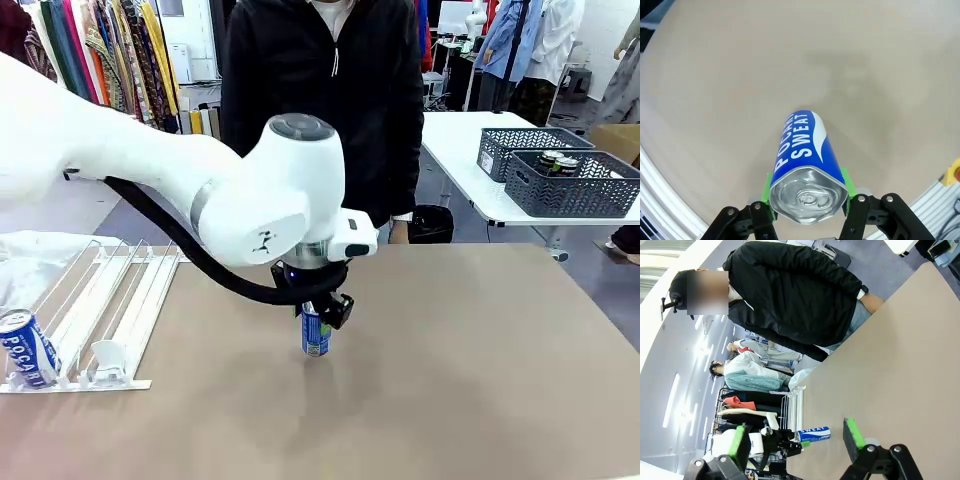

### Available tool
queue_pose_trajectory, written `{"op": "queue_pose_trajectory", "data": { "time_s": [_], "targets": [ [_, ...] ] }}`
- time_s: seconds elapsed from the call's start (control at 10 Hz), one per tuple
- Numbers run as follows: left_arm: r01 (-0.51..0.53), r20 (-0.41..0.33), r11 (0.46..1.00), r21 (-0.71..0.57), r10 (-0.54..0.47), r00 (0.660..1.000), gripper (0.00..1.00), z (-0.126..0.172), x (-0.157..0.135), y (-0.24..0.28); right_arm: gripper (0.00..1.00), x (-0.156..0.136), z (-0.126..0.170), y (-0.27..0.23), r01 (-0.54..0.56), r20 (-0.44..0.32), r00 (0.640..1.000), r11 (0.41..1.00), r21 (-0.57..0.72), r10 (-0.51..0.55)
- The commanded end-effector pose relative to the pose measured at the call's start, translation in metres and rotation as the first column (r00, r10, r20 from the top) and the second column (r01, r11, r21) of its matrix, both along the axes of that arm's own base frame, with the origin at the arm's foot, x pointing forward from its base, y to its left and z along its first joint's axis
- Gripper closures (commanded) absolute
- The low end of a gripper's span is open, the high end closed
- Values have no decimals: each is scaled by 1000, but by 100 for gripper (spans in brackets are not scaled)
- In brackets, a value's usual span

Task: Retrieve and store the cans from the dispenser.
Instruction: Pick up one can from the Automatic Can Dispenser and place it in the middle of the table.

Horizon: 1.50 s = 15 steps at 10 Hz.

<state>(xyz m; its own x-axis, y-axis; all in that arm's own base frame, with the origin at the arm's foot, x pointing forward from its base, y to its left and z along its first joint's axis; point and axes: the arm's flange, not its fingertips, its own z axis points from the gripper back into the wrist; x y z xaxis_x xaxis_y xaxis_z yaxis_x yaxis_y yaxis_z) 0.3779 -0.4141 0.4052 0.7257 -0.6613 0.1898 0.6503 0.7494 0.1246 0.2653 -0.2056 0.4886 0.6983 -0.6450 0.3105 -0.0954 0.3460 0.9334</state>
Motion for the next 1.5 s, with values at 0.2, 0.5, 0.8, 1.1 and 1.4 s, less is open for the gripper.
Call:
{"op": "queue_pose_trajectory", "data": {
  "time_s": [0.2, 0.5, 0.8, 1.1, 1.4],
  "targets": [
    [-38, -48, 999, 7, 38, 998, 100, -1, 9, -10, 0, 4, 1, 0, 5, 39, 999, 1000, 2, -5],
    [-46, -63, 999, 6, 47, 997, 0, -1, 12, -11, 0, 4, 1, 0, 5, 39, 999, 1000, 2, -5],
    [-150, 16, 984, -98, 152, 988, 0, 61, 2, 24, 0, 4, 1, 0, 5, 39, 999, 1000, 2, -5],
    [-203, 0, 969, -140, 205, 979, 0, 95, -7, 54, 0, 4, 1, 0, 5, 39, 999, 1000, 2, -5],
    [-345, -170, 912, -221, 313, 935, 0, 151, -15, 158, 0, 4, 1, 0, 5, 39, 999, 1000, 2, -5]
  ]
}}
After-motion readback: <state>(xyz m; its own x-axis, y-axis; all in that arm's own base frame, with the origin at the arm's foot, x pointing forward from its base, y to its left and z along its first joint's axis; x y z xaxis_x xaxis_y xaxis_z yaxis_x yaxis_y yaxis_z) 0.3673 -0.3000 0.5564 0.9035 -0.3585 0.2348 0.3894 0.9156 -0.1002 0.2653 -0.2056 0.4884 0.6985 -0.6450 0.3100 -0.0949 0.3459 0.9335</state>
